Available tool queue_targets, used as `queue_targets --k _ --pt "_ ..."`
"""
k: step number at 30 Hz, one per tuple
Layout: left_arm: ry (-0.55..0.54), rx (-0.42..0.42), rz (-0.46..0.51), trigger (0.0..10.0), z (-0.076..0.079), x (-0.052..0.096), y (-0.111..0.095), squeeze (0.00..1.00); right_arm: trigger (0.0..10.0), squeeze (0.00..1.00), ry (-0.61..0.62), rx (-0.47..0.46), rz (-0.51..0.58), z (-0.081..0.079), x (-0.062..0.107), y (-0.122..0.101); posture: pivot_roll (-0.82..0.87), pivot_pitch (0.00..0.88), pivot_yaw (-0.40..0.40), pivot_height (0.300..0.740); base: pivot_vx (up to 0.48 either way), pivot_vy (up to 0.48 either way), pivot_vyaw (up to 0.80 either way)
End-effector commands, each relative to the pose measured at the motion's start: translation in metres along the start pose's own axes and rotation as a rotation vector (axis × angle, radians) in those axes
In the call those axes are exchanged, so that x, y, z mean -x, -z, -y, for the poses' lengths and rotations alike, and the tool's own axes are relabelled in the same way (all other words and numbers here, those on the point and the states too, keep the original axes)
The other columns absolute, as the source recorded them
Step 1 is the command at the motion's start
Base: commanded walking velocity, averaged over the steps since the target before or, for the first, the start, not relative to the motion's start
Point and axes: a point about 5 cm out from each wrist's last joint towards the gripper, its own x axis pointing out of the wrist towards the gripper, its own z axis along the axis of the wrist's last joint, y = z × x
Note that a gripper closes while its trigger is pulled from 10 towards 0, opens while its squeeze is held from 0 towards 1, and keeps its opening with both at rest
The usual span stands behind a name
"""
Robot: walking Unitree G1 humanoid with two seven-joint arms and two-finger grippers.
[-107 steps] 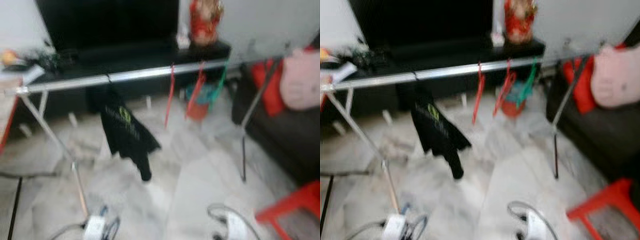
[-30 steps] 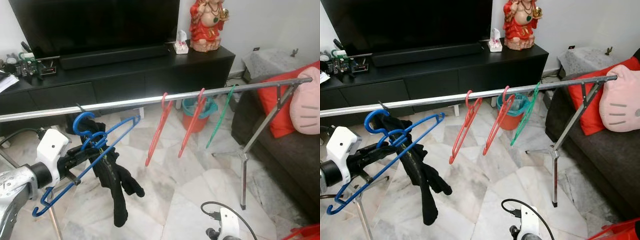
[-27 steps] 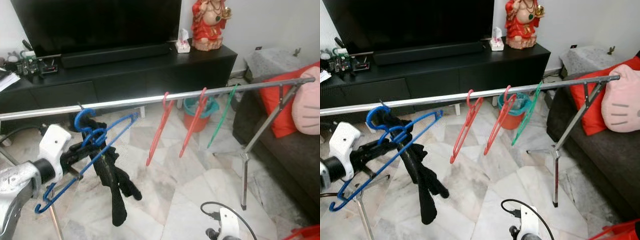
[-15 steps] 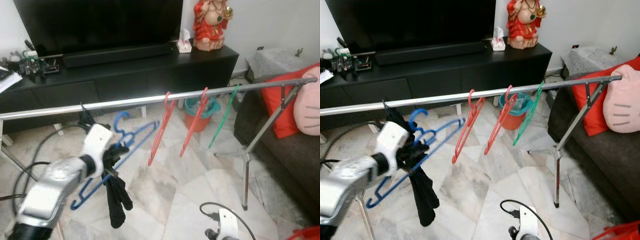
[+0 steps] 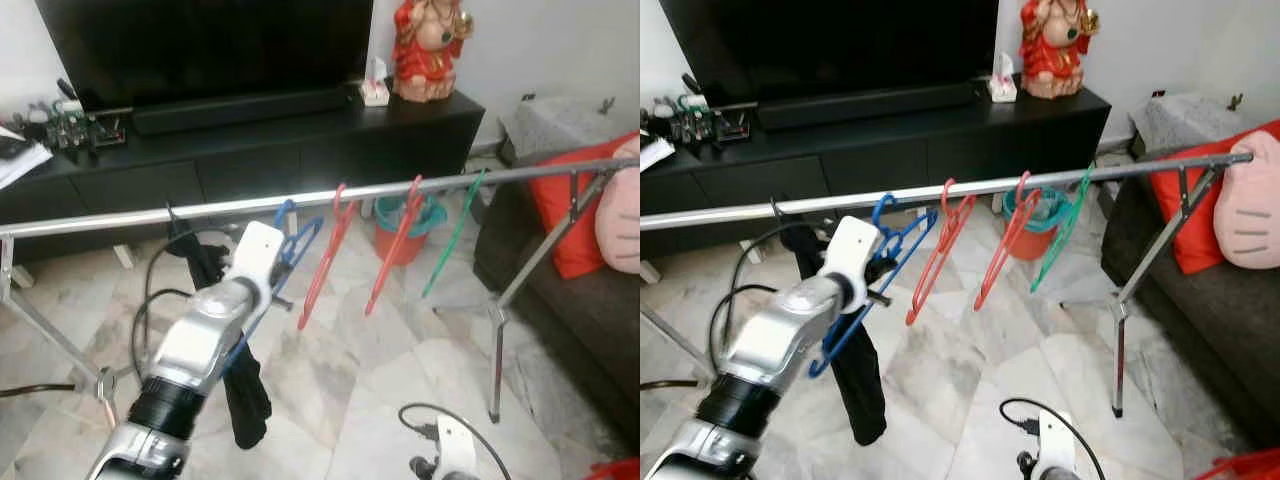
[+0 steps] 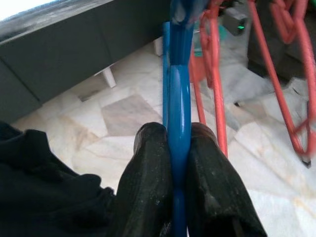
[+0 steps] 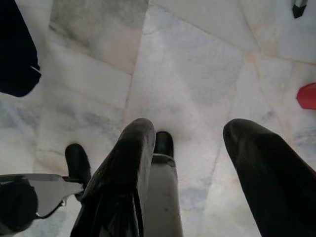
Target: Hang hanger
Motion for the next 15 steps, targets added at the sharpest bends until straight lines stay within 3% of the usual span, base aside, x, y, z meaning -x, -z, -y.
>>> queue_targets --k 1,7,10,15 --pt "-0.040 0.035 0.025 10.0 -0.006 -0.003 -0.003 0.00 10.0 0.00 0.005 -0.012 0.006 0.000 0.000 -0.001 0.04 0.000 -0.003 0.740 0.000 0.000 0.00" --pt "-0.099 0.075 0.022 10.0 -0.007 -0.011 -0.002 0.00 10.0 0.00 0.009 -0.016 0.006 -0.001 0.000 0.000 0.03 0.000 0.001 0.740 0.000 0.000 0.00" --pt "-0.106 0.143 0.070 10.0 -0.004 -0.014 -0.003 0.00 10.0 0.00 0.010 -0.014 0.007 -0.001 0.000 0.000 0.03 0.000 0.001 0.740 0.000 0.000 0.00" --pt "-0.160 0.185 0.069 10.0 -0.011 -0.022 0.001 0.00 10.0 0.00 0.011 -0.009 0.007 -0.001 0.000 0.000 0.03 0.000 0.002 0.740 0.000 0.000 0.00"
